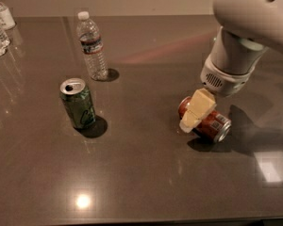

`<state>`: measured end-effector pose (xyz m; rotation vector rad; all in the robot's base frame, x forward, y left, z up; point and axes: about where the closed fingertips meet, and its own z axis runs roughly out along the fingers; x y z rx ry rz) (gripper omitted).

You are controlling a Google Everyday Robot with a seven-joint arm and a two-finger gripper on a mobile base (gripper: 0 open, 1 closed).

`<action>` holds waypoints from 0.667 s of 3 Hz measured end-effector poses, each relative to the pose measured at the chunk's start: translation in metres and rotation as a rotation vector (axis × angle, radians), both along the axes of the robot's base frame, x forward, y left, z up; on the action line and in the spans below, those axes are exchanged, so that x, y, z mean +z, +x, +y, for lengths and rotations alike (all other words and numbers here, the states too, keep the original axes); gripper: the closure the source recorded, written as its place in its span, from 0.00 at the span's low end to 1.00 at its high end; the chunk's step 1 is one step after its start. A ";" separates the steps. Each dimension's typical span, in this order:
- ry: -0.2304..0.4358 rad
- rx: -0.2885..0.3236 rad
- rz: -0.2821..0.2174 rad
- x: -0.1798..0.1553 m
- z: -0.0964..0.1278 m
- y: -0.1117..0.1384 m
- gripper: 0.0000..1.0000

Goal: Pick coke can

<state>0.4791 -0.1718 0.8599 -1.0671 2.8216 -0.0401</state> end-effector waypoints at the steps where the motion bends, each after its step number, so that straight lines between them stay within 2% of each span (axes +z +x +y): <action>1: -0.011 0.008 0.028 -0.010 0.011 -0.003 0.00; 2: -0.011 0.019 0.047 -0.016 0.019 -0.005 0.17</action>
Offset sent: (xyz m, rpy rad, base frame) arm -0.0078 0.0270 -0.0236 -0.0109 0.0775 0.0318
